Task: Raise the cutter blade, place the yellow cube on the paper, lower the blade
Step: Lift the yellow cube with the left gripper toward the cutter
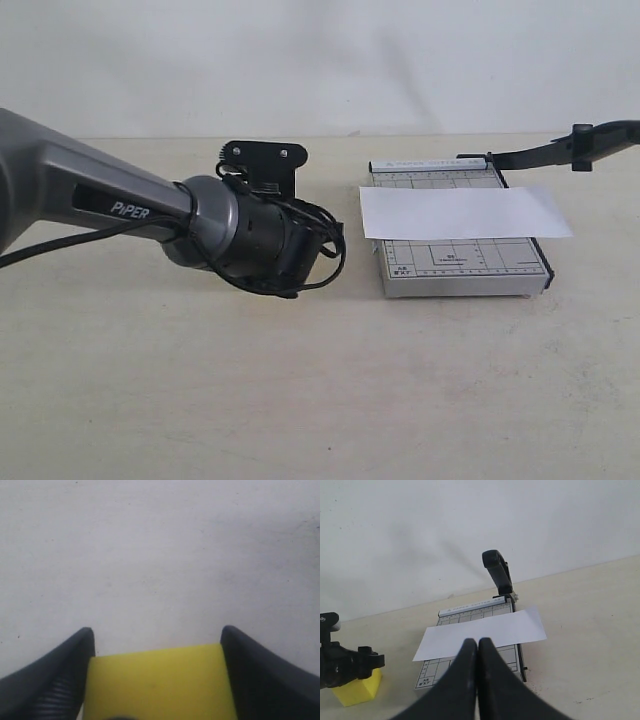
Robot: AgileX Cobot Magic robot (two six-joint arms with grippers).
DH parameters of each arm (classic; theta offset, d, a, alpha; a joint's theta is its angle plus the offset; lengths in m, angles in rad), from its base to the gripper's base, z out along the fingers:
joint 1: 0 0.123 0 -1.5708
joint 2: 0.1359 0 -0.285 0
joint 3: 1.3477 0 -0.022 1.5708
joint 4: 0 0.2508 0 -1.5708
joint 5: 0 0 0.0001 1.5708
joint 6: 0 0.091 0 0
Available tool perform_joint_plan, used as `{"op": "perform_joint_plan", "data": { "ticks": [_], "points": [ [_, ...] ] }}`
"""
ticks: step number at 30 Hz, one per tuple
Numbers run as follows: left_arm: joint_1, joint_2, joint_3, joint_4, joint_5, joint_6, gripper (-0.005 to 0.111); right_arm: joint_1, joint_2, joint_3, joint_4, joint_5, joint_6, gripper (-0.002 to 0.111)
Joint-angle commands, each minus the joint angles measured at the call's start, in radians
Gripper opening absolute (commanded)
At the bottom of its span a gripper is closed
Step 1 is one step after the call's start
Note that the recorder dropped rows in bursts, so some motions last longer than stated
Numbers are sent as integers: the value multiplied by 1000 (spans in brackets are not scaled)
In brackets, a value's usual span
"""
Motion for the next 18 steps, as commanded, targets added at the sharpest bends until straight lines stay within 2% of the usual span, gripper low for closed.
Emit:
{"op": "perform_joint_plan", "data": {
  "ticks": [1,6,10,12,17,18],
  "points": [
    [3,-11,0,-44,-23,110,5,0,-7,-6,-6,-7,3,0],
    [3,-83,0,-44,-44,216,5,0,-7,-6,-6,-7,3,0],
    [0,-174,0,-44,89,412,5,0,-7,-6,-6,-7,3,0],
    [-5,-236,0,-44,198,557,5,0,-7,-6,-6,-7,3,0],
    [-4,-267,0,-44,213,623,5,0,-7,-6,-6,-7,3,0],
    [-4,-267,0,-44,279,641,5,0,-7,-6,-6,-7,3,0]
  ]
}}
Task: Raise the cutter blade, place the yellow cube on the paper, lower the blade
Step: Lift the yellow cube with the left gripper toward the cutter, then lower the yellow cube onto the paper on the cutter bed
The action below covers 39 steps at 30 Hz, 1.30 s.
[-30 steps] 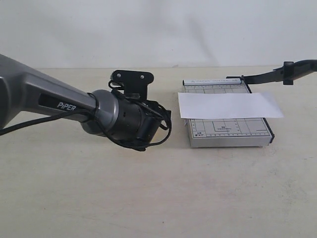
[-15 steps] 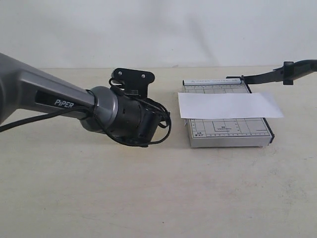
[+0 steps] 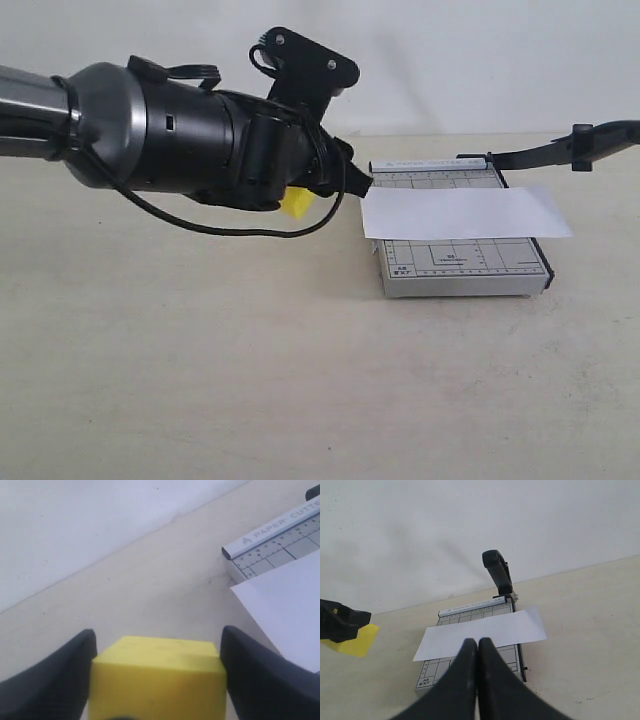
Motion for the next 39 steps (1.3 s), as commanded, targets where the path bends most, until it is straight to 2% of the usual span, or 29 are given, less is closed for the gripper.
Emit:
{"op": "perform_joint_plan", "data": {
  "ticks": [1,2,4,9,12,15,20,25,35,39],
  "points": [
    [-1,-7,3,8,156,66,5,0,-7,-6,-6,-7,3,0],
    [-1,-7,3,61,300,66,5,0,-7,-6,-6,-7,3,0],
    [-1,-5,-9,113,470,66,5,0,-7,-6,-3,-7,3,0],
    [-5,5,-128,112,498,63,5,0,-7,-6,-3,-7,3,0],
    [-5,51,-235,114,513,130,5,0,-7,-6,-3,-7,3,0],
    [-5,121,-327,114,582,189,5,0,-7,-6,-3,-7,3,0],
    [-7,251,-457,106,582,184,5,0,-7,-6,-3,-7,3,0],
    [-7,315,-521,106,582,184,5,0,-7,-6,-3,-7,3,0],
    [-5,316,-526,106,524,106,5,0,-7,-6,-3,-7,3,0],
    [-5,301,-526,61,514,106,5,0,-7,-6,-3,-7,3,0]
  ]
}}
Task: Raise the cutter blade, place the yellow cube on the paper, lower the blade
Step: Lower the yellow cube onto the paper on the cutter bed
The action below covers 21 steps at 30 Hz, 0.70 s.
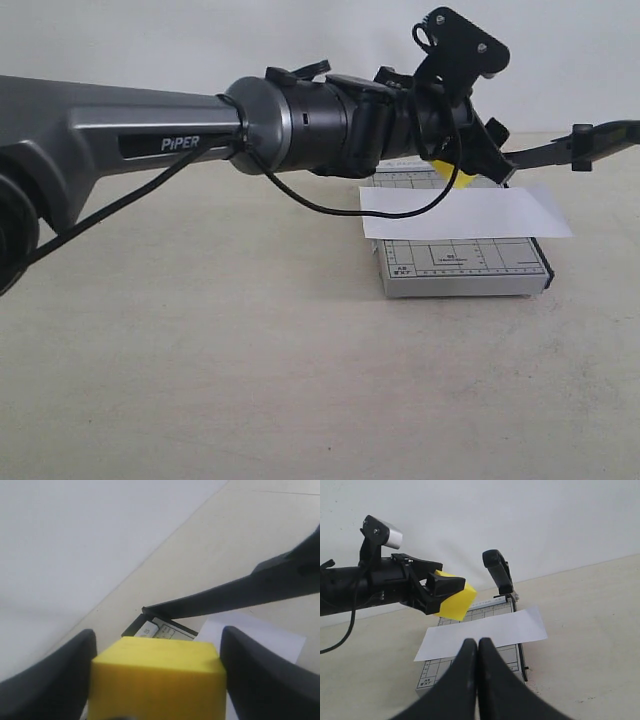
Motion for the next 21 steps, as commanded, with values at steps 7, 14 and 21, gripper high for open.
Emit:
{"op": "perform_joint_plan", "data": {
  "ticks": [7,14,21],
  "points": [
    [0,-18,-12,-39,-6,-17,5,0,-7,-6,-10,-7,3,0],
    [-2,23,-12,-39,5,-15,5,0,-7,-6,-10,-7,3,0],
    [-2,27,-12,-39,58,-7,5,0,-7,-6,-10,-9,3,0]
  ]
}}
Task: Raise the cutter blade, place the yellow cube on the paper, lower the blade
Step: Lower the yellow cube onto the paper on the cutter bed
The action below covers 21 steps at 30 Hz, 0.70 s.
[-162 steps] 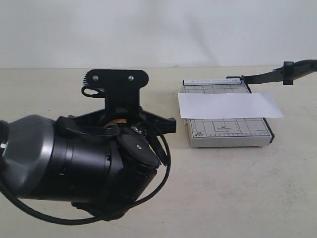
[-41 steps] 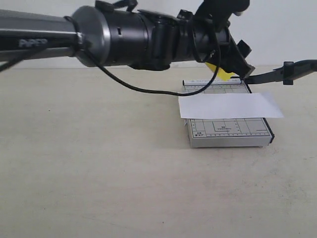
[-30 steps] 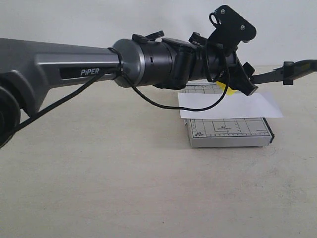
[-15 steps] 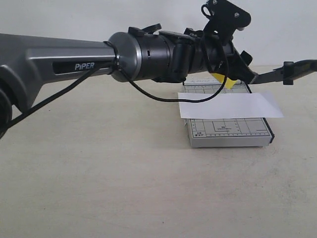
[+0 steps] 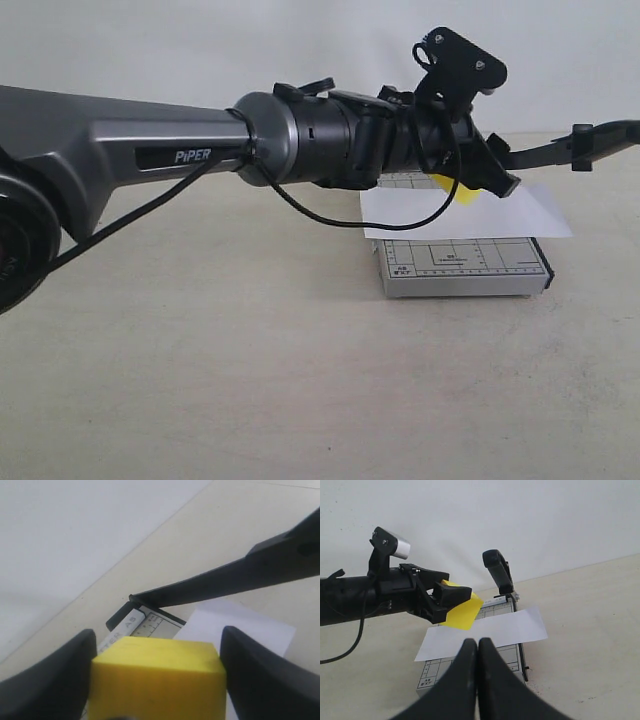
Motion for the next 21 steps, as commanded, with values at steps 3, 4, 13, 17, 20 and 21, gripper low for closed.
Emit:
{"op": "perform_joint_plan", "data": {
  "ticks": [3,4,13,17,20,21],
  "points": [
    [-2,-4,-8,-8,54,-1,5,0,-7,-6,-10,-9,1,0],
    [-2,-4,-8,-8,70,-1,5,0,-7,-6,-10,-8,1,0],
    [0,65,-5,-6,58,8,5,0,-7,-6,-10,-8,1,0],
    [0,59,-8,-5,-59,12,5,0,-7,-6,-10,-8,1,0],
    [0,59,-8,-5,-26,23,5,0,-7,-6,-10,-8,1,0],
    [0,59,-8,-5,12,23,5,0,-7,-6,-10,-8,1,0]
  ]
}}
